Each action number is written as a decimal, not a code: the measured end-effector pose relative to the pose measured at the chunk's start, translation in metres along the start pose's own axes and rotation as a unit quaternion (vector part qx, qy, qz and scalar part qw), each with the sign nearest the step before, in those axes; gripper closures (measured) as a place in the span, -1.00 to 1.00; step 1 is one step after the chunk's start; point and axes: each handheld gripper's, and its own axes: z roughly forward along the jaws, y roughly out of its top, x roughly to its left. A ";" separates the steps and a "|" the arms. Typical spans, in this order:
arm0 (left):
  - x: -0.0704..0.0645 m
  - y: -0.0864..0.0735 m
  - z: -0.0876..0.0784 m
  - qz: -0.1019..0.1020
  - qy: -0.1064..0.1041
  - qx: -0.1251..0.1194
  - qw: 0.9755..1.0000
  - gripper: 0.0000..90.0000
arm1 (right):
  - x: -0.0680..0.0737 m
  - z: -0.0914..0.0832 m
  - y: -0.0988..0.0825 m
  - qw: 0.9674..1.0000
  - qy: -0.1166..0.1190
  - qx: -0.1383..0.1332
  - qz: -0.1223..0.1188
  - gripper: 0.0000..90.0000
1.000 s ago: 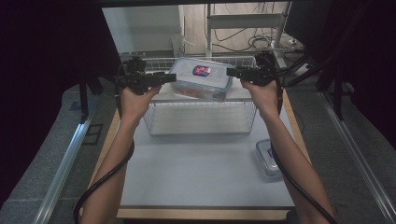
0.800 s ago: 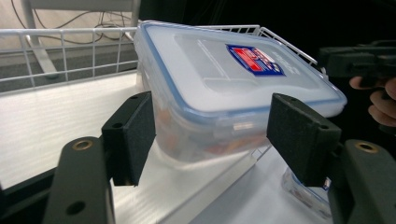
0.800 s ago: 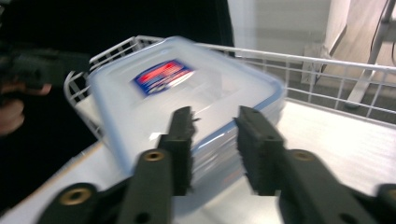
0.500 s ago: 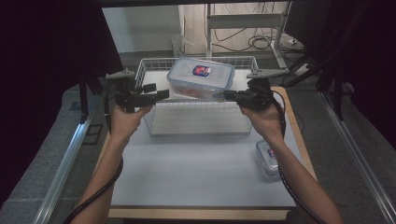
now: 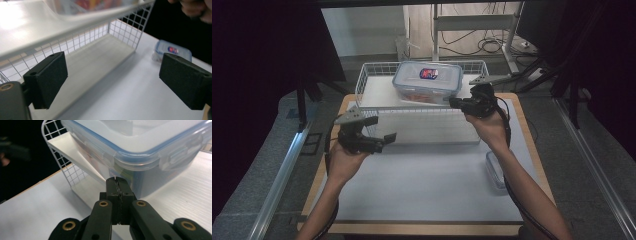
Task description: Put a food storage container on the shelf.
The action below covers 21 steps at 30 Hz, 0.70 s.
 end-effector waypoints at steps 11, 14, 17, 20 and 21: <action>-0.031 -0.057 0.001 -0.009 -0.013 0.010 1.000 -0.89 | -0.016 0.002 0.002 1.000 -0.015 0.000 0.015 0.99; -0.034 -0.064 0.001 -0.012 -0.014 0.012 1.000 -0.89 | -0.021 0.003 0.002 1.000 -0.018 0.001 0.021 0.98; -0.038 -0.076 0.002 -0.010 -0.014 0.015 1.000 -0.88 | -0.024 0.004 0.001 1.000 -0.017 0.002 0.025 0.97; -0.039 -0.080 0.001 -0.011 -0.014 0.012 1.000 -0.88 | -0.023 0.004 0.000 1.000 -0.015 0.000 0.024 0.95; -0.039 -0.082 0.000 -0.013 -0.017 0.010 1.000 -0.88 | -0.022 0.003 0.000 1.000 -0.014 -0.001 0.025 0.95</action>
